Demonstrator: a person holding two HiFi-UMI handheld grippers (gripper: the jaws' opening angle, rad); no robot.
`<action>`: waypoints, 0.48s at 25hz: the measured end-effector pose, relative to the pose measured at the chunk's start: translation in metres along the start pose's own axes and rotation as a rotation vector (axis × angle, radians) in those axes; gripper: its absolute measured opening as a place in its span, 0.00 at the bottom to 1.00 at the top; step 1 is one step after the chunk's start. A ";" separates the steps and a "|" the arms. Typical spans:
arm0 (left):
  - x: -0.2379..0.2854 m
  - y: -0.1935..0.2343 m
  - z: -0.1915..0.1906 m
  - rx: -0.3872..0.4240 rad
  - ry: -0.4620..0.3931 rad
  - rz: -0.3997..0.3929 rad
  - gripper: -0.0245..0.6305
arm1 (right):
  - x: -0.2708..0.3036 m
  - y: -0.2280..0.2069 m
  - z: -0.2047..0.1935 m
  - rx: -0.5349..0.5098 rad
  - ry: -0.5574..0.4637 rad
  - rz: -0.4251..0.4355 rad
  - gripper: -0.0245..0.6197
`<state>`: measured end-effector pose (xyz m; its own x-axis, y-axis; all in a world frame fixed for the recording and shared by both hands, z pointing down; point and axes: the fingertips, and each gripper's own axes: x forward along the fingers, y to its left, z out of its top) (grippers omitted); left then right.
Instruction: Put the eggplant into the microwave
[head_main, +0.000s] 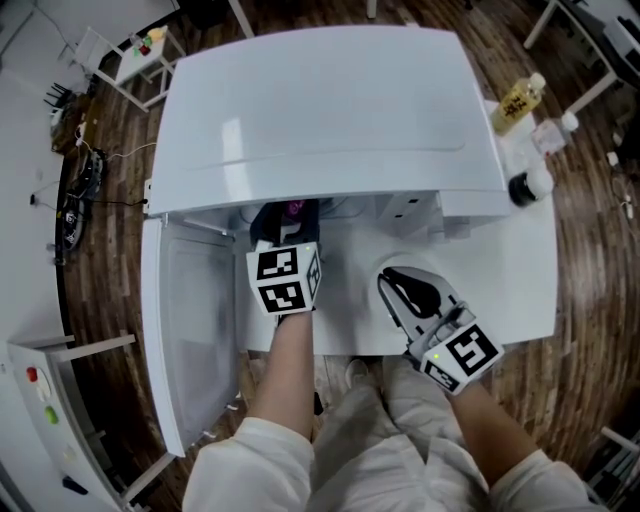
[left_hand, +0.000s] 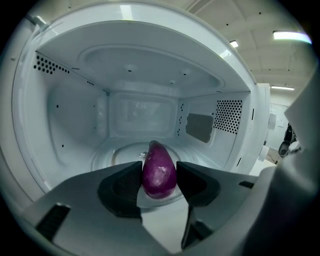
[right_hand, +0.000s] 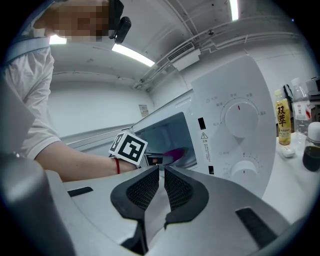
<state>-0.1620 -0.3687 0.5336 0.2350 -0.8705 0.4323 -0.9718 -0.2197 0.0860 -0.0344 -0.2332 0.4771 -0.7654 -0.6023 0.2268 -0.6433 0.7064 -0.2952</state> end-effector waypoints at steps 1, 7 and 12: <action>0.001 0.000 0.000 0.002 0.000 -0.001 0.36 | 0.000 0.000 0.000 0.001 0.001 -0.001 0.10; 0.002 -0.003 0.001 0.012 -0.020 -0.019 0.38 | 0.001 0.000 0.000 -0.004 0.002 -0.002 0.10; 0.000 -0.007 -0.001 0.023 -0.018 -0.032 0.48 | -0.001 0.001 0.000 -0.002 0.004 -0.006 0.10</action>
<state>-0.1554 -0.3667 0.5335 0.2670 -0.8705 0.4135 -0.9630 -0.2578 0.0789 -0.0342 -0.2326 0.4763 -0.7616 -0.6051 0.2320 -0.6479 0.7034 -0.2923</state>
